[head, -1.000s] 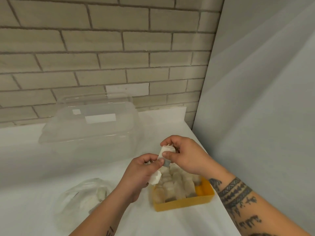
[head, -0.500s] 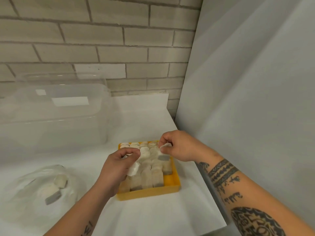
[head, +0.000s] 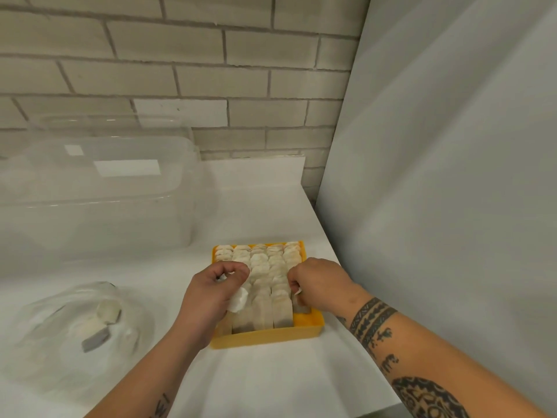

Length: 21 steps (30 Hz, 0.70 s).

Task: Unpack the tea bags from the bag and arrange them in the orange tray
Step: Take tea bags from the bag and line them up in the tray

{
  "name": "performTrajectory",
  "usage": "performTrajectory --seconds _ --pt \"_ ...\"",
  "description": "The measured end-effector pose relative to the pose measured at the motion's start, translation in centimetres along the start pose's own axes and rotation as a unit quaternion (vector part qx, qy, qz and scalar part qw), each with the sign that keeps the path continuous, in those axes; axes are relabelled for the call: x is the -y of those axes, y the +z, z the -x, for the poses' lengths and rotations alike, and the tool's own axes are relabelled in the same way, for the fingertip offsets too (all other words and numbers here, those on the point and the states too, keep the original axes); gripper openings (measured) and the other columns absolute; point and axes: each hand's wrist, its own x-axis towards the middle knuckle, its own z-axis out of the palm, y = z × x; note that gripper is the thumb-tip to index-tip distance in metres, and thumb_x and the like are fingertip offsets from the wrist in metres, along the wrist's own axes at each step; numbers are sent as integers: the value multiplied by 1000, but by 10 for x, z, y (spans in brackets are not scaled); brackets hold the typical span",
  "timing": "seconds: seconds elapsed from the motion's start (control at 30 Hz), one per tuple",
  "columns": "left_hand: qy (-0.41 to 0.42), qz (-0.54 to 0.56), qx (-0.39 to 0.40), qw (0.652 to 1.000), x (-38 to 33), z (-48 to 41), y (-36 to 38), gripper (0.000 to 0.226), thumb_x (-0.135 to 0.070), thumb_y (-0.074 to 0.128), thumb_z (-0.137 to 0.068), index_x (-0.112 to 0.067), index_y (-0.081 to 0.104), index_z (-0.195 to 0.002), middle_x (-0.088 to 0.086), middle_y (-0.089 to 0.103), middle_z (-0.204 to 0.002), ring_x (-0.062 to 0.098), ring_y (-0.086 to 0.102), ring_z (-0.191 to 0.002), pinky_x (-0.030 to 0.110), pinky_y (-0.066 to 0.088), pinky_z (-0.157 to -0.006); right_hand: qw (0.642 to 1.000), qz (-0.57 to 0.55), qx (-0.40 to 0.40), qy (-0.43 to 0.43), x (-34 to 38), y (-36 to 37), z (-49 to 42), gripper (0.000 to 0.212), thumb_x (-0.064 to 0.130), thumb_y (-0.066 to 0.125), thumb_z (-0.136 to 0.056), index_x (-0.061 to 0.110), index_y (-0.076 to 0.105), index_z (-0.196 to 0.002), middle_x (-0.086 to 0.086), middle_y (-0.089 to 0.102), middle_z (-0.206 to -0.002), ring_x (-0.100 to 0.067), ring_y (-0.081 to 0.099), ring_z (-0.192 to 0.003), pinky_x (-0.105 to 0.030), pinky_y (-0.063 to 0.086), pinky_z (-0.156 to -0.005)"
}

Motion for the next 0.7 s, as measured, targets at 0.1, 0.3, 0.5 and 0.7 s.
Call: performTrajectory --seconds 0.1,0.3,0.5,0.7 --pt "0 4 -1 1000 0 0 0 5 -28 76 -89 -27 78 -84 -14 71 -79 12 53 -62 23 34 -47 999 -6 -47 13 2 4 -1 27 14 69 -83 23 61 -107 -1 61 -107 -22 58 -96 -33 46 -71" --pt "1 16 -9 1000 2 -2 0 5 -26 76 -89 -27 78 -85 -18 69 -74 10 56 -65 24 38 -52 993 14 -112 45 -1 0 6 31 30 79 -78 24 58 -100 1 50 -109 -21 45 -107 -36 47 -82" --pt "1 17 -15 1000 3 -2 1 6 -28 76 -89 -28 77 -83 -18 66 -68 12 54 -63 25 37 -51 986 133 -58 80 9 9 3 33 32 72 -81 23 64 -111 -7 42 -124 -29 36 -119 -41 41 -92" --pt "-8 19 -22 1000 3 -2 1 10 -32 74 -90 -26 77 -83 -20 64 -65 11 54 -66 26 38 -54 984 126 -75 103 10 16 -4 35 33 72 -84 22 62 -116 -7 43 -123 -27 39 -116 -39 42 -88"
